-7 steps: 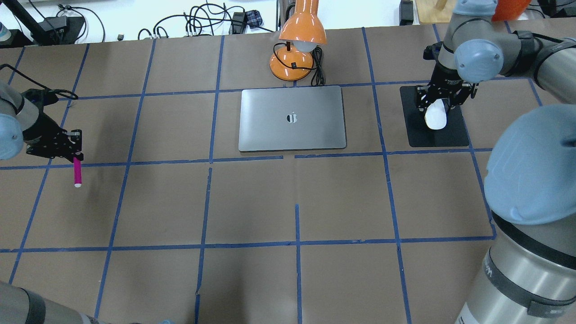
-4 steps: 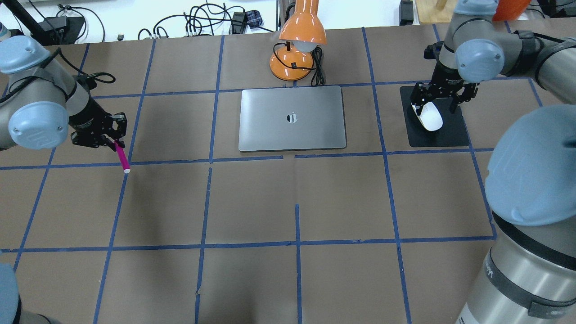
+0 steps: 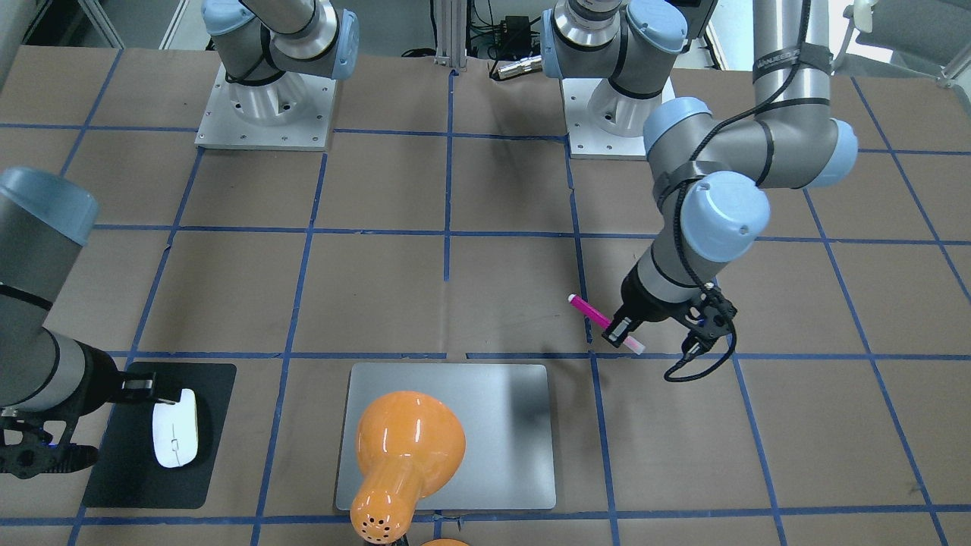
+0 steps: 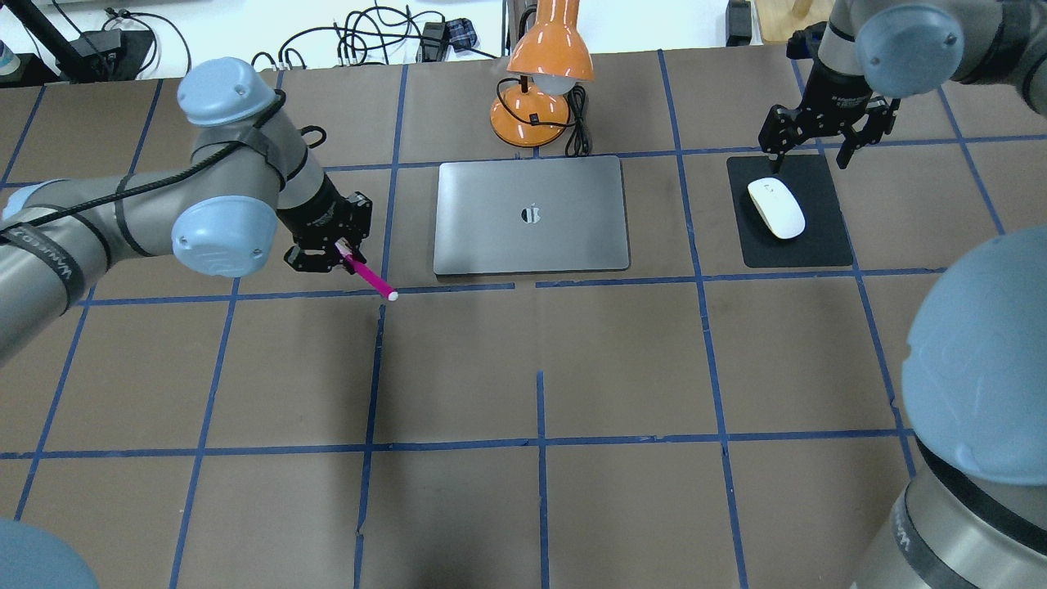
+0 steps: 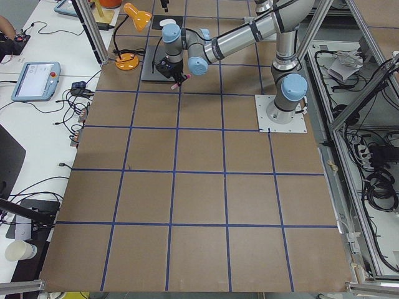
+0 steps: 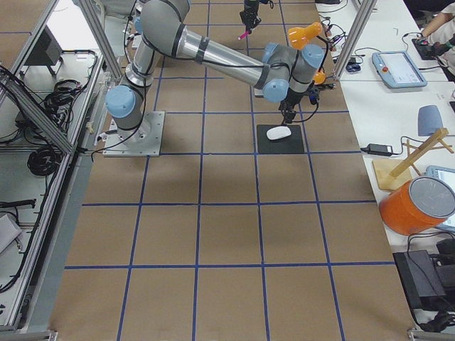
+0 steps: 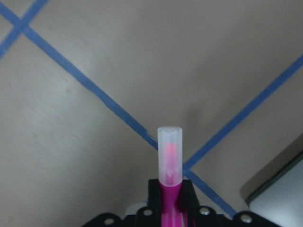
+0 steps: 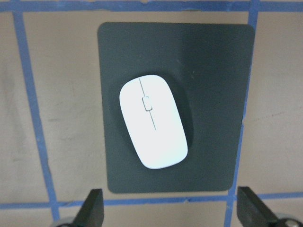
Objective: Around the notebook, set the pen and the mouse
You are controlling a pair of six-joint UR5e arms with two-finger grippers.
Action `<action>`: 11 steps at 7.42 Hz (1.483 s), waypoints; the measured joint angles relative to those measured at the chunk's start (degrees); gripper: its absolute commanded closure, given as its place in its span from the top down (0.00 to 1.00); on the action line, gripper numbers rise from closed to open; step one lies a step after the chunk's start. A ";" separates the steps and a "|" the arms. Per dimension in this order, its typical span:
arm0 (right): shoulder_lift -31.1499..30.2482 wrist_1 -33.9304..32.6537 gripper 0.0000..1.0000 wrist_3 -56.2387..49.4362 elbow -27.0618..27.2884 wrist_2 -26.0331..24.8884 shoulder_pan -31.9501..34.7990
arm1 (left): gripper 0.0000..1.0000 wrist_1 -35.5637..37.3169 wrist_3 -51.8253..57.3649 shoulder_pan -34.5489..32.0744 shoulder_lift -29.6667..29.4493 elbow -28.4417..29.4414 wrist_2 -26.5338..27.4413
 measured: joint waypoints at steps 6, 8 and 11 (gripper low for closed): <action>-20.65 18.19 1.00 6.75 1.29 4.59 11.84 | 0.00 2.15 -36.19 -16.48 -4.53 0.11 -0.21; -21.08 14.87 1.00 7.26 3.45 4.13 11.15 | 0.00 4.40 -42.80 -18.40 -5.80 0.34 -0.20; -21.41 11.48 1.00 8.07 6.57 4.02 9.31 | 0.00 6.08 -47.62 -19.67 -7.52 0.50 -0.37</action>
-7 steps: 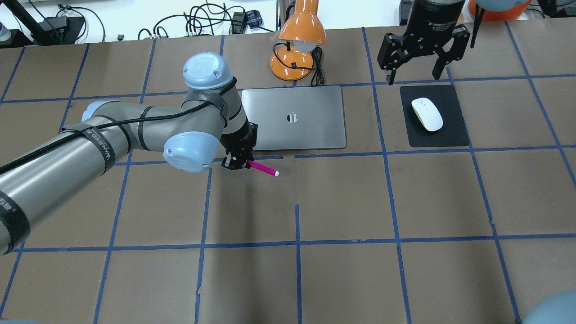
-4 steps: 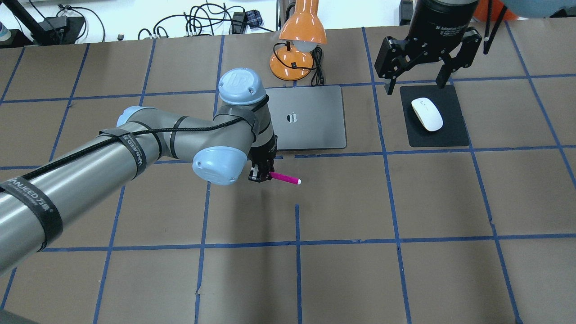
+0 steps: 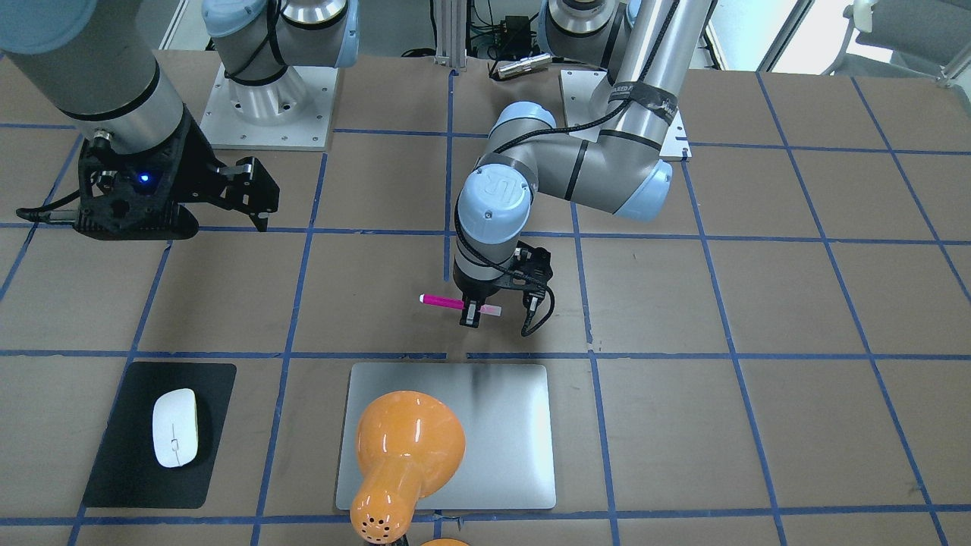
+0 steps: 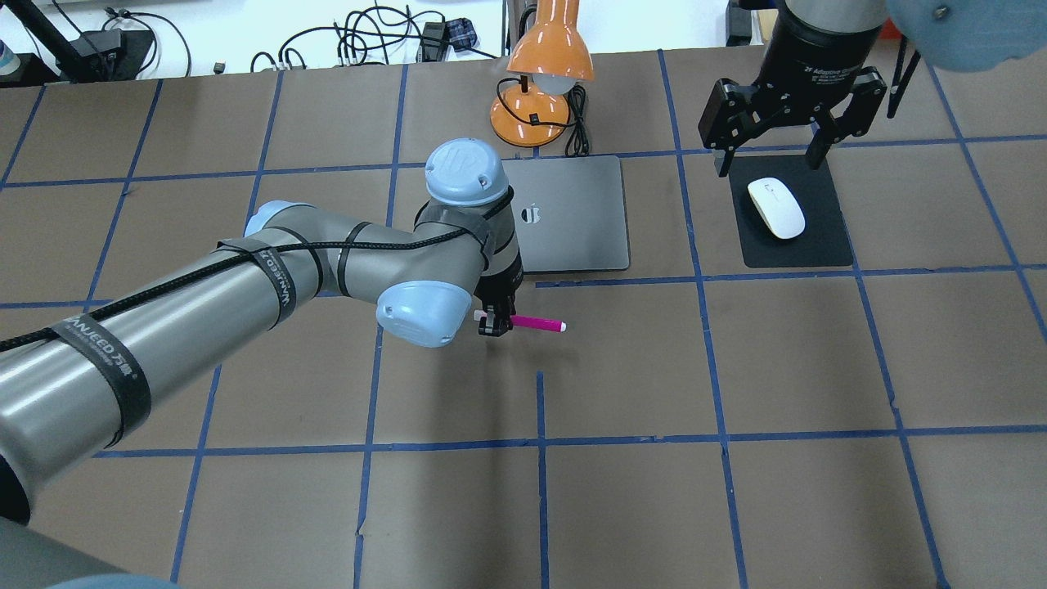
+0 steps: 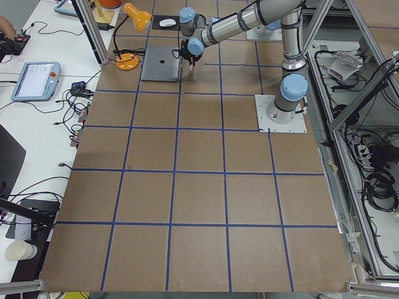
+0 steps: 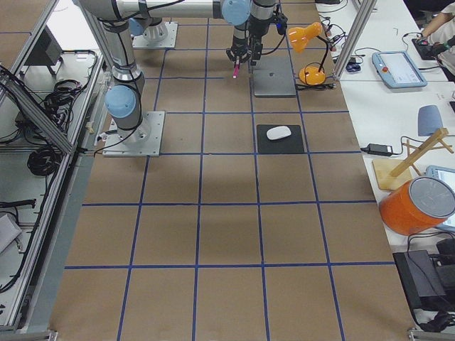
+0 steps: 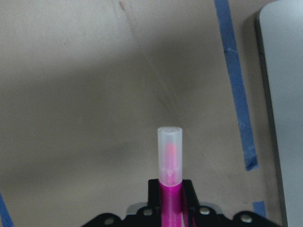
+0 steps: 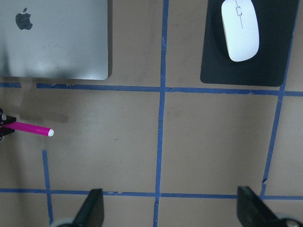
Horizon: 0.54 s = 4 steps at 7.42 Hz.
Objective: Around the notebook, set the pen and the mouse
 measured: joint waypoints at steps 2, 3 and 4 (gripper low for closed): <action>-0.14 -0.55 1.00 0.23 0.17 -0.11 -0.13 | 0.00 0.75 -0.62 -0.59 -0.70 0.30 -1.15; -0.20 -0.48 1.00 0.28 0.00 -0.49 -0.07 | 0.00 1.05 -0.67 -0.64 -1.07 0.35 -1.48; -0.23 -0.46 1.00 0.26 -0.12 -1.23 0.05 | 0.22 1.19 -0.53 -0.67 -1.51 0.33 -1.59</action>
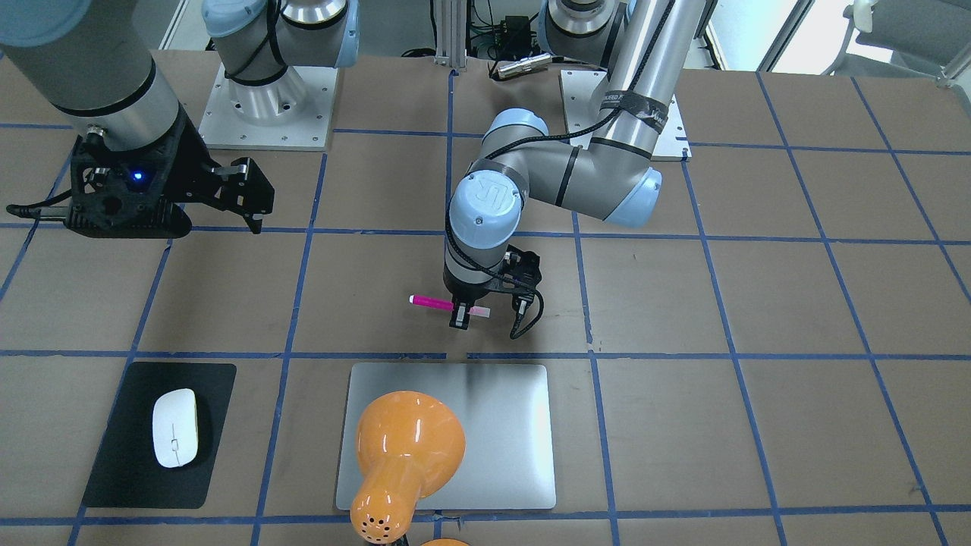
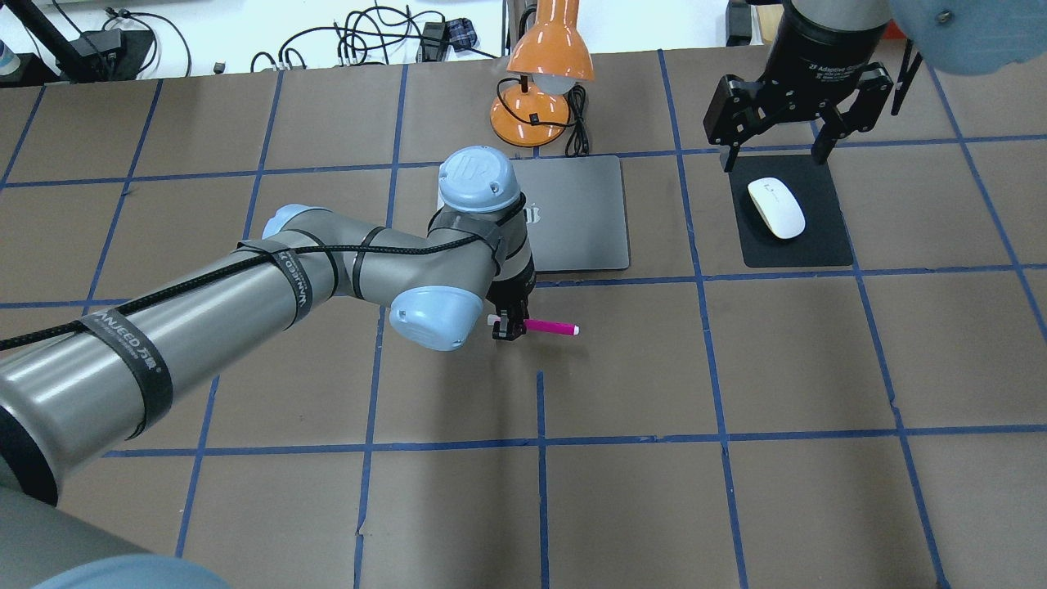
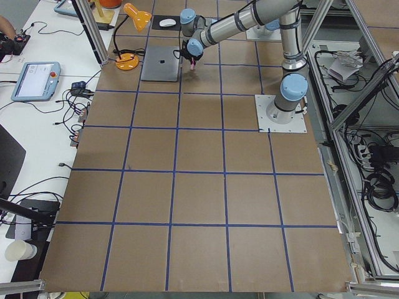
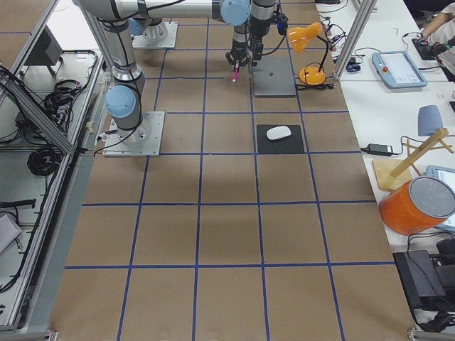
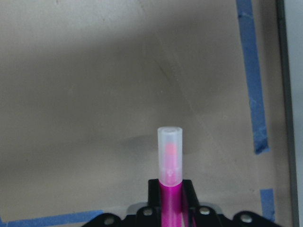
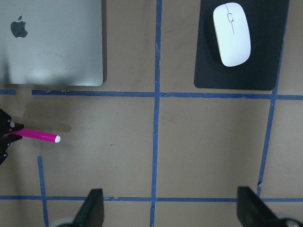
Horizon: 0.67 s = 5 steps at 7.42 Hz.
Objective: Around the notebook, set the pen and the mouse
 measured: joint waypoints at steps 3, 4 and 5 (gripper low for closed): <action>0.09 0.00 1.00 -0.12 0.24 -0.95 0.09 | 1.00 0.07 1.09 -0.02 -0.93 0.14 -0.14; 0.11 -0.01 1.00 -0.12 0.24 -1.04 0.10 | 1.00 0.06 2.36 -0.01 -1.19 0.17 -0.15; 0.11 -0.05 1.00 -0.12 0.24 -1.04 0.10 | 1.00 -0.02 5.27 0.19 -1.24 0.28 -0.04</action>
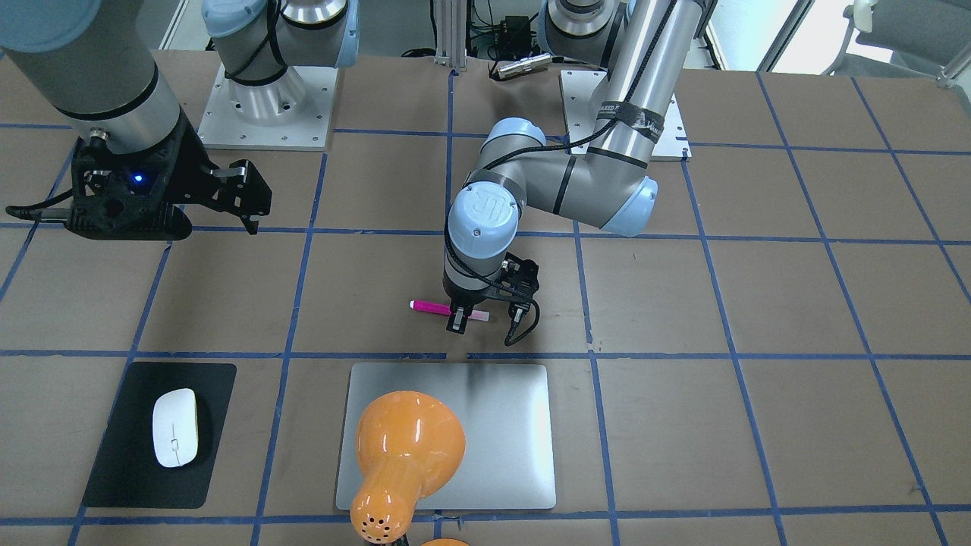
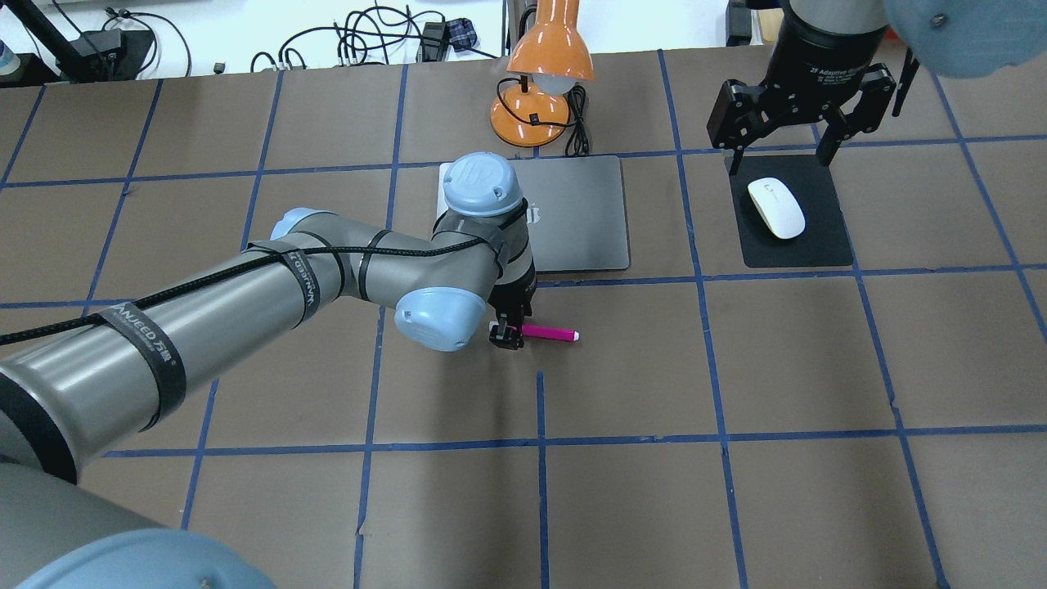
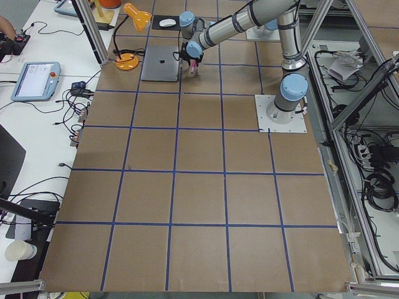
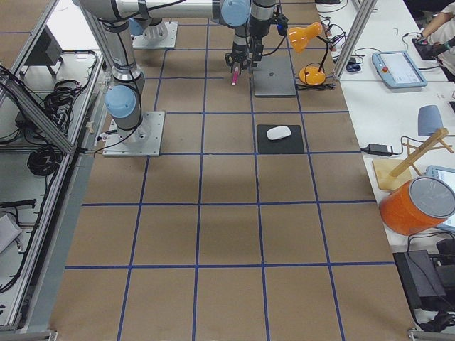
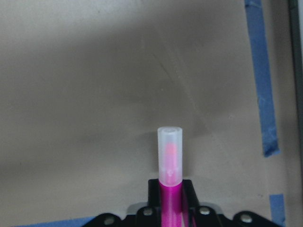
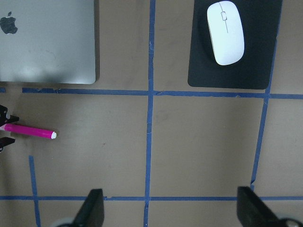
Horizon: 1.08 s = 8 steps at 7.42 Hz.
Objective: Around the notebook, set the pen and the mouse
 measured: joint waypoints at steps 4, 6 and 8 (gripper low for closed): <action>-0.10 -0.24 1.00 -0.74 0.08 0.84 0.06 | 1.00 -5.04 31.74 6.59 3.89 3.19 0.88; -0.16 -0.28 1.00 -0.80 0.03 1.82 0.15 | 1.00 -11.92 49.15 8.67 6.91 6.82 5.08; -0.14 -0.37 1.00 -0.89 0.12 2.14 0.15 | 1.00 -16.27 69.96 11.57 10.27 9.46 7.21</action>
